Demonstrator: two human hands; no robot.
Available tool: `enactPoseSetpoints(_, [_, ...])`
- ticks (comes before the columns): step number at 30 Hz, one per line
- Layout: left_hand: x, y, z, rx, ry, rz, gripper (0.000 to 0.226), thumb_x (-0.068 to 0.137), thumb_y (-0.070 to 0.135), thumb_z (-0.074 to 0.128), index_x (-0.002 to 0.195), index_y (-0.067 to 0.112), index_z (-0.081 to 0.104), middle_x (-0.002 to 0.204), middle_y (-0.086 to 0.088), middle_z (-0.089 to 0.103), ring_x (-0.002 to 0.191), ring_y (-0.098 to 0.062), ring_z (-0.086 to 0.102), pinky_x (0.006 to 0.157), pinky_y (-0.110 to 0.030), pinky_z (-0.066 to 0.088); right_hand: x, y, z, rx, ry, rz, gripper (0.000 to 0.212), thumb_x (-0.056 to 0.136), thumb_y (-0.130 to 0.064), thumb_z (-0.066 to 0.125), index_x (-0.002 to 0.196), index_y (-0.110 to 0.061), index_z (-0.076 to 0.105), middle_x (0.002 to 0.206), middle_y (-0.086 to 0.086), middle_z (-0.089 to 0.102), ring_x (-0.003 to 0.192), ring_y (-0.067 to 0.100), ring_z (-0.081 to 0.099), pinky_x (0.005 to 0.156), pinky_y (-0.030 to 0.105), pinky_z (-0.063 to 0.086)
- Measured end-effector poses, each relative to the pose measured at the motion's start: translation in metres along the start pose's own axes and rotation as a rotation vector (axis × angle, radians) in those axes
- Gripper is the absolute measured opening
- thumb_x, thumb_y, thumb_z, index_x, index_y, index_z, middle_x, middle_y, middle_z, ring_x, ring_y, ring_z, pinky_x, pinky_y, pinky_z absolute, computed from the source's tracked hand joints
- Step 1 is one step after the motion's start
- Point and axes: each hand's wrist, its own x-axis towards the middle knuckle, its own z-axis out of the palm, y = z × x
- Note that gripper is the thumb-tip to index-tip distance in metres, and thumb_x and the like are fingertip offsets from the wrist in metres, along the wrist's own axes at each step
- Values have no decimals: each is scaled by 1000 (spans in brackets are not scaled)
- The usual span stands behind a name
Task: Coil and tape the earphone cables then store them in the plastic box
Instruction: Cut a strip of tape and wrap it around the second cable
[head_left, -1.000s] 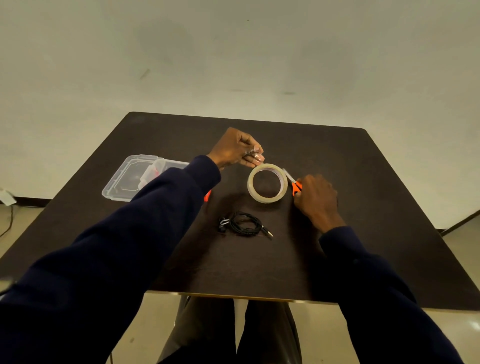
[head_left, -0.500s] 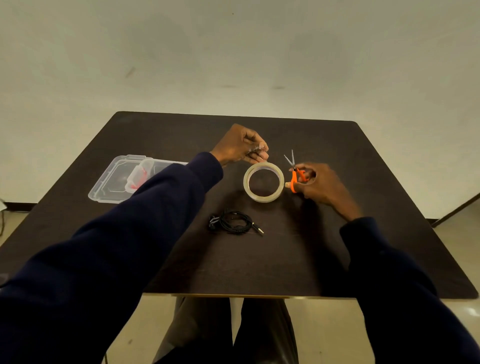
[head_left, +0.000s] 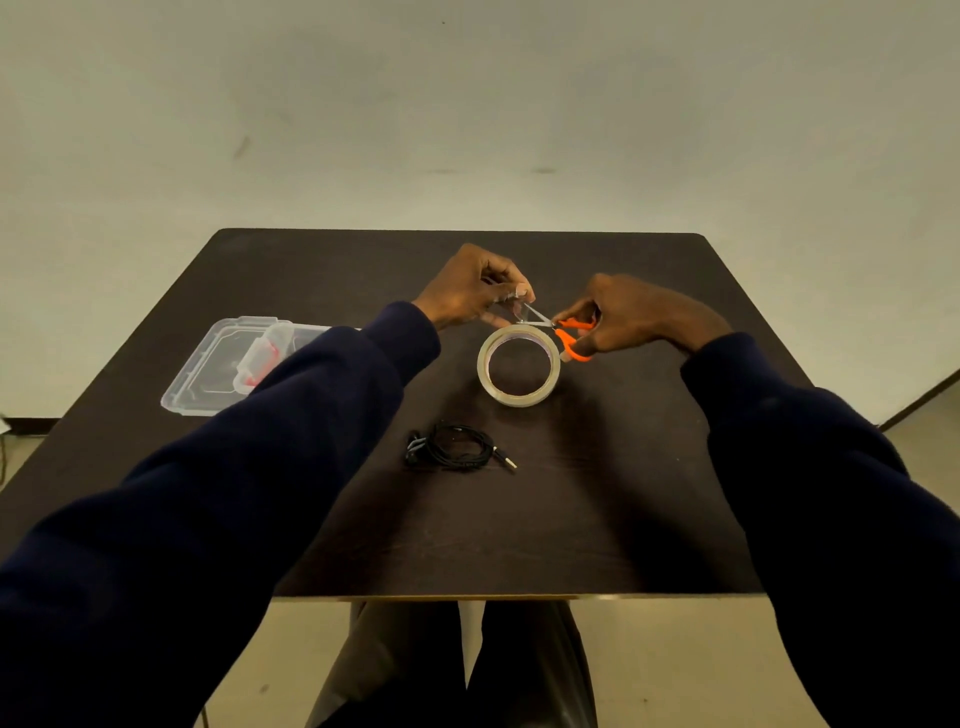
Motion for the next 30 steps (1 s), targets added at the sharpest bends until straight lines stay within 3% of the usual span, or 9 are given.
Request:
enactPoseSetpoints(5, [0, 0, 2, 25, 23, 16, 14, 97, 1, 65, 106, -5, 73, 110, -21, 73, 102, -34, 73, 81, -46, 65, 13, -9, -7, -24, -50, 1, 42, 89, -20, 75, 130, -12, 70, 76, -8, 62, 69, 12, 52, 64, 23, 43])
enactPoseSetpoints(9, [1, -1, 2, 58, 40, 39, 15, 97, 0, 65, 107, -6, 74, 108, -18, 74, 95, -24, 73, 77, -37, 65, 17, -14, -8, -24, -95, 19, 44, 88, -18, 75, 130, -10, 69, 99, 10, 74, 79, 21, 56, 71, 30, 49])
enactPoseSetpoints(11, [2, -1, 2, 79, 43, 53, 15, 97, 0, 66, 107, -6, 74, 104, -14, 75, 91, -18, 73, 75, -31, 64, 18, -15, -8, -37, -100, 17, 45, 89, -18, 75, 132, -11, 68, 97, 6, 71, 79, 19, 57, 69, 27, 47])
enactPoseSetpoints(15, [2, -1, 3, 94, 51, 80, 14, 96, 0, 66, 105, -6, 75, 102, -17, 75, 91, -22, 72, 83, -32, 62, 18, -14, -10, -41, -102, 9, 44, 91, -14, 73, 134, -10, 66, 81, -12, 61, 78, 13, 58, 64, 21, 44])
enactPoseSetpoints(21, [1, 0, 4, 74, 64, 51, 15, 97, 0, 65, 106, -8, 74, 106, -21, 74, 94, -25, 71, 81, -30, 63, 19, -13, -11, -43, -82, 0, 35, 93, -11, 72, 128, -8, 70, 69, -16, 60, 65, 7, 54, 62, 20, 43])
enactPoseSetpoints(27, [1, 2, 5, -37, 71, -2, 13, 98, 4, 65, 105, -2, 73, 111, -24, 72, 90, -25, 72, 73, -43, 66, 18, -11, -12, -39, -48, 2, 32, 91, -12, 74, 123, -9, 73, 72, -17, 62, 64, 8, 51, 62, 22, 42])
enactPoseSetpoints(30, [0, 1, 4, -87, 100, -51, 13, 98, 7, 66, 105, -2, 73, 108, -18, 72, 93, -28, 73, 76, -51, 65, 16, -7, -7, -38, -12, 32, 33, 90, -13, 76, 123, -11, 73, 76, -21, 58, 67, 5, 51, 61, 20, 37])
